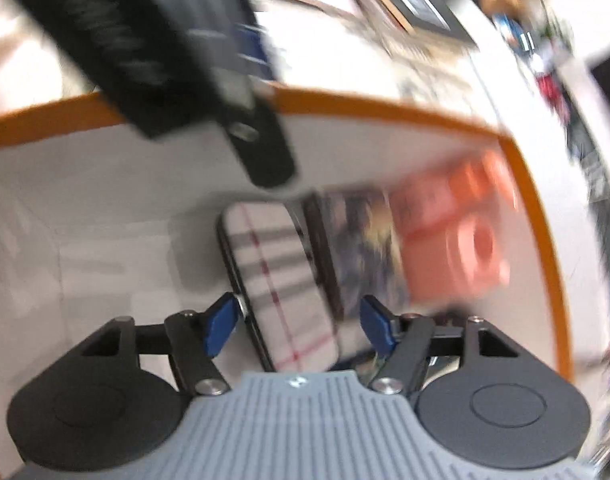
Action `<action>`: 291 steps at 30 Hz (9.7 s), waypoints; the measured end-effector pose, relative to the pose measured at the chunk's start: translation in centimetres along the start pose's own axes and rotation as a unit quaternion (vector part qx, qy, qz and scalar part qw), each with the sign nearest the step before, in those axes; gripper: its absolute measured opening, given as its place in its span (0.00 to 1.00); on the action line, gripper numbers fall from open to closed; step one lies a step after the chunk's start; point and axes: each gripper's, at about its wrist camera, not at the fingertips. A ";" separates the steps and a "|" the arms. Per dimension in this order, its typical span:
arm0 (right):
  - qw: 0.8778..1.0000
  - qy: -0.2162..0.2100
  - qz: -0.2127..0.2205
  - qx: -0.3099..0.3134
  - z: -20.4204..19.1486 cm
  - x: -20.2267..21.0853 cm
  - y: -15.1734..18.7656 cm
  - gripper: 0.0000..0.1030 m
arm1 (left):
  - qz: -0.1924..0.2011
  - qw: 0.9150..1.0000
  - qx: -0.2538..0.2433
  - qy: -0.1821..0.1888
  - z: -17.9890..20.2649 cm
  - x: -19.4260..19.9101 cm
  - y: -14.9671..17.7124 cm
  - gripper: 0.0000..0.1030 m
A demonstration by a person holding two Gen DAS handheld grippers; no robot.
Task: Organize rigid objects
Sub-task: 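Lower the photo card box into the box with the left tool while the right tool lowers the plaid case, then withdraw both tools from the box toward the brown and clear boxes, then grasp the brown gift box with the left tool while the right tool grasps the clear cube box, then carry the brown gift box and clear cube box over the box with both tools, then lower the clear cube box into the box with the right tool while the left tool lowers the brown box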
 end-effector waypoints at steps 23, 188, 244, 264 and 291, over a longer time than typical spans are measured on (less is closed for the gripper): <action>0.951 -0.034 -0.002 -0.306 3.0 1.0 1.6 0.59 | 0.001 1.000 -0.019 -0.006 0.5 0.0 0.3 0.22; 0.702 0.186 0.109 -0.678 -1.2 16.2 36.9 0.49 | -0.058 0.964 -0.242 0.089 29.1 -3.6 1.7 0.65; 0.990 -0.127 -0.062 0.004 1.0 3.7 6.3 0.48 | -0.209 0.881 -0.424 0.008 10.2 -5.8 2.6 0.65; 0.985 -0.103 -0.104 0.091 0.3 3.5 5.5 0.45 | -0.194 0.904 -0.381 0.021 9.9 -6.1 3.0 0.65; 0.989 -0.101 -0.077 0.080 0.9 5.6 7.7 0.37 | -0.178 0.824 -0.534 0.068 14.4 -9.4 4.3 0.82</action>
Point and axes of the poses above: each gripper's, at about its wrist camera, not at the fingertips, and x roughly against the way its jaws point, z to its right, y to its underside, and after that the axes turned 10 degrees about x, right-handed
